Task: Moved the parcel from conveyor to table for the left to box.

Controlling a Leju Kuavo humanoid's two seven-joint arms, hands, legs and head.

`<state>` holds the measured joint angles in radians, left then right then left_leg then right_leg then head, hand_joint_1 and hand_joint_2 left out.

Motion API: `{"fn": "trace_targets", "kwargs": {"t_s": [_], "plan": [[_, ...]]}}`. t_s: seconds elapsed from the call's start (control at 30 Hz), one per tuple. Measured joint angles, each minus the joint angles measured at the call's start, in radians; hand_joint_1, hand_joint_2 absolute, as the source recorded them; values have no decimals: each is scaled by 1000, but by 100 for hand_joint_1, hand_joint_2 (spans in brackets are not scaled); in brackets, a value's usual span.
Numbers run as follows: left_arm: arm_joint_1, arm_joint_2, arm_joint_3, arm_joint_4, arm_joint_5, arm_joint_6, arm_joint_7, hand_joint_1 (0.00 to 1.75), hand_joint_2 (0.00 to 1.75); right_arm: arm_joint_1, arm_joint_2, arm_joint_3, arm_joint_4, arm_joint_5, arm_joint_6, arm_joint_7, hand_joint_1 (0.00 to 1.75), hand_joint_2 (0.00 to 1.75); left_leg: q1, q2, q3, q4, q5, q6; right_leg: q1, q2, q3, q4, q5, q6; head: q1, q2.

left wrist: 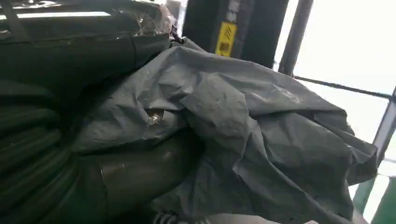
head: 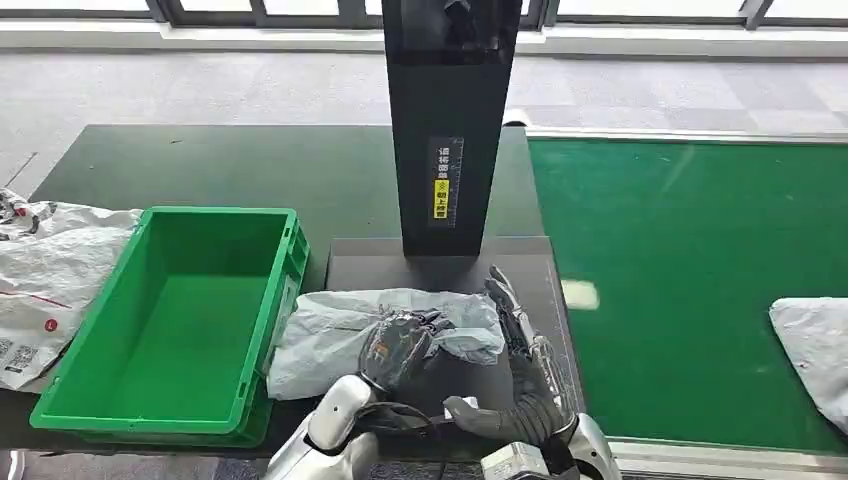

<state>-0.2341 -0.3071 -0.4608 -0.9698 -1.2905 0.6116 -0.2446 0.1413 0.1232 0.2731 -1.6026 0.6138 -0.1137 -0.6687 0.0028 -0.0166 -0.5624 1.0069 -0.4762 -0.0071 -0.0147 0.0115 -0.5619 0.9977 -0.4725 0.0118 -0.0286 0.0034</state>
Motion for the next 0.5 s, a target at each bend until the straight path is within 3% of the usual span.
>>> {"fn": "trace_targets", "kwargs": {"t_s": [0.5], "plan": [[195, 94, 188, -670, 731, 67, -327, 175, 175, 69, 0, 0, -26, -21, -42, -26, 0, 175, 1, 0, -1, 0, 0, 0, 1, 0, -2, 0, 0, 0, 0, 0]]}}
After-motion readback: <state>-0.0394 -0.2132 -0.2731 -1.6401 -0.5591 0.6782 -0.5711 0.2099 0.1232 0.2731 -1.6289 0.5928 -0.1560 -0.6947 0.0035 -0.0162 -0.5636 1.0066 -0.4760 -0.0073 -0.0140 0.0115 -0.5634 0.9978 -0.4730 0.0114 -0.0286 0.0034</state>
